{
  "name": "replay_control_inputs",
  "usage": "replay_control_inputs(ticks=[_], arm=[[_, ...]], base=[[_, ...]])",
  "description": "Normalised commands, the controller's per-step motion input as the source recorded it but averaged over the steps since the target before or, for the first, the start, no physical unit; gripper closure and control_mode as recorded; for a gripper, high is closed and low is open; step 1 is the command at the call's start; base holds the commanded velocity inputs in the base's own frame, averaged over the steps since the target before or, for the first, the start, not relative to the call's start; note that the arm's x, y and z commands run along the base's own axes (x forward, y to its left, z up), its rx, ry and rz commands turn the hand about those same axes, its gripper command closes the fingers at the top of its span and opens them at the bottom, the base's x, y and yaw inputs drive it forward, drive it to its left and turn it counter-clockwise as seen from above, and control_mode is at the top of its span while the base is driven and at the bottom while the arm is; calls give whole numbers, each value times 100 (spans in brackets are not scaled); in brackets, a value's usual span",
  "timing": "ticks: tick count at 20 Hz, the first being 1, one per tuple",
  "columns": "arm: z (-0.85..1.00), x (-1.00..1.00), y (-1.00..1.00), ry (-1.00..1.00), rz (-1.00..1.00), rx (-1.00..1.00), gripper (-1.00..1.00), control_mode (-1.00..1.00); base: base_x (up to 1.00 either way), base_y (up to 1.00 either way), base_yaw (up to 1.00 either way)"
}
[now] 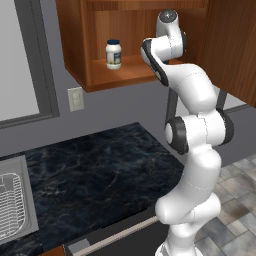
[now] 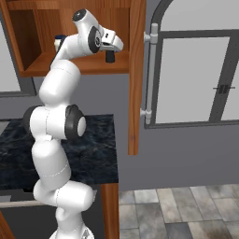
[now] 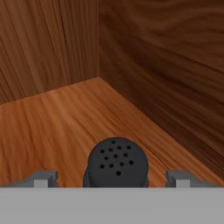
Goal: Collect the turmeric, mayonnaise, and shaker from the cabinet and place them next to the stove.
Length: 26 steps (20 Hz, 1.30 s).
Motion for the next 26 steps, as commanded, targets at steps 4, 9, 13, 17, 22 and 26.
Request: replay_control_inputs(ticks=[4,9,13,17,22,26], arm=[[-2,5,0,0,0,0,100,-100],[-6,0,0,0,0,0,100,-100],[-3,0,0,2,0,0,100,-100],[-6,0,0,2,0,0,100,-100],[-13,0,0,0,0,0,100,-100],[-14,0,0,0,0,0,100,-100]], base=[[0,0,0],[0,0,0],[0,0,0],[0,0,0],[0,0,0],[0,0,0]])
